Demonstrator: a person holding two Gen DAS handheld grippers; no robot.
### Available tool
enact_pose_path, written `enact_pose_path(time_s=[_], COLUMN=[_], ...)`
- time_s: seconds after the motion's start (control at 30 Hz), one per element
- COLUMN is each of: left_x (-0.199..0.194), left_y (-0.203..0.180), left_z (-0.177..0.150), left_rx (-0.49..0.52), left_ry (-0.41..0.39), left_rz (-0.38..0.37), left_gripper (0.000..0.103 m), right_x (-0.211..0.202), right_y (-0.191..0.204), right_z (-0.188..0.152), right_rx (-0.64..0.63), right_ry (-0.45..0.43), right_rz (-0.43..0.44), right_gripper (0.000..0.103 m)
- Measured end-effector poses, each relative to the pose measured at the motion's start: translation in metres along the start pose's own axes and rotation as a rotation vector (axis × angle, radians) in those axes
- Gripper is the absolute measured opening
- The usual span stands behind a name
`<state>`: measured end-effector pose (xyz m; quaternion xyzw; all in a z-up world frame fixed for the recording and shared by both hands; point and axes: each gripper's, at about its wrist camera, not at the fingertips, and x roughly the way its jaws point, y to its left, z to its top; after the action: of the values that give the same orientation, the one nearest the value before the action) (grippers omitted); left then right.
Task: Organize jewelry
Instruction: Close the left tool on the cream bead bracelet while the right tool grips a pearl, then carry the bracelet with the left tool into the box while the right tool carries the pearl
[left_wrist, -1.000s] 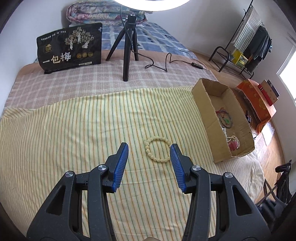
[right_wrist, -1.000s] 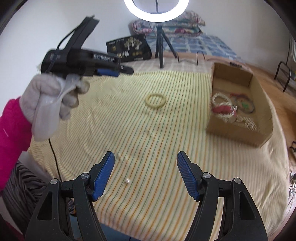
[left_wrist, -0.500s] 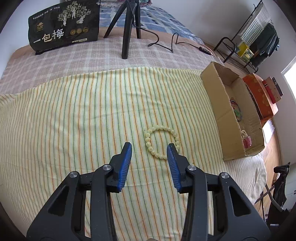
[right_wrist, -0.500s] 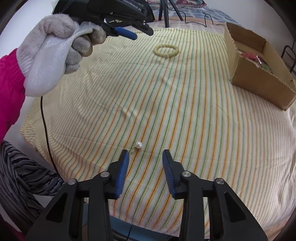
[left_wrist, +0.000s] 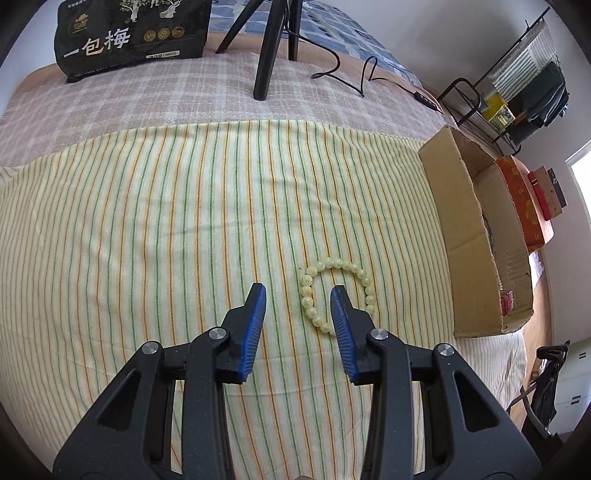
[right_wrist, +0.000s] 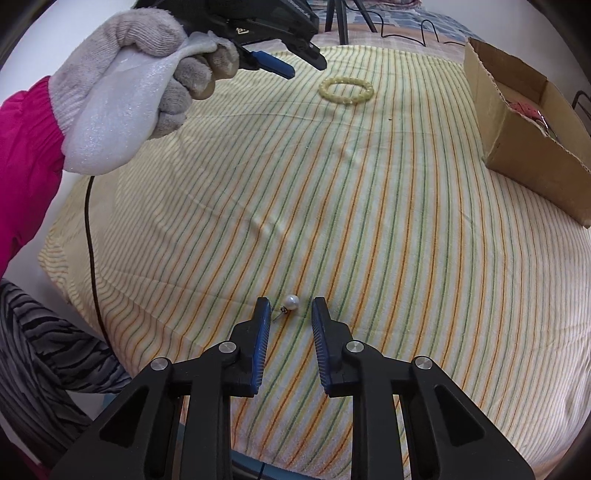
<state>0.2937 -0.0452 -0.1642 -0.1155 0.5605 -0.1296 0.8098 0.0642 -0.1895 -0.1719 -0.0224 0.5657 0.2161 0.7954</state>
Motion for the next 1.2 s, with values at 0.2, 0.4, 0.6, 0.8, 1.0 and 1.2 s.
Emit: enact_pose_path(time_s=[0.2,0.4,0.6,0.8,1.0,1.2], left_x=[0.011,0.025,0.032,0.032,0.017,-0.005], left_y=[-0.005,-0.012,-0.015,-0.011,-0.012,-0.006], left_z=[0.002,0.004,0.006,0.003,0.000,0.003], left_rx=[0.009,0.029,0.038,0.056,0.057,0.035], left_ry=[0.016,0.034,0.033,0.014,-0.024,-0.071], left_rz=[0.001,0.028,0.060,0.094,0.114,0.099], left_gripper=[0.032,0.032,0.023,0.006,0.005,0.005], right_x=[0.004,0.005,0.005,0.005,0.002,-0.008], right_y=[0.002,0.004,0.005,0.005,0.006,0.004], right_z=[0.003,0.003,0.004,0.005,0.003,0.000], right_rx=[-0.025,-0.046,-0.065,-0.078,-0.087,-0.087], right_ry=[0.002,0.001,0.003,0.001,-0.011,-0.039], right_rz=[-0.018,-0.026,-0.028,-0.028,-0.026,-0.028], right_gripper=[0.011,0.009,0.009,0.009,0.008,0.008])
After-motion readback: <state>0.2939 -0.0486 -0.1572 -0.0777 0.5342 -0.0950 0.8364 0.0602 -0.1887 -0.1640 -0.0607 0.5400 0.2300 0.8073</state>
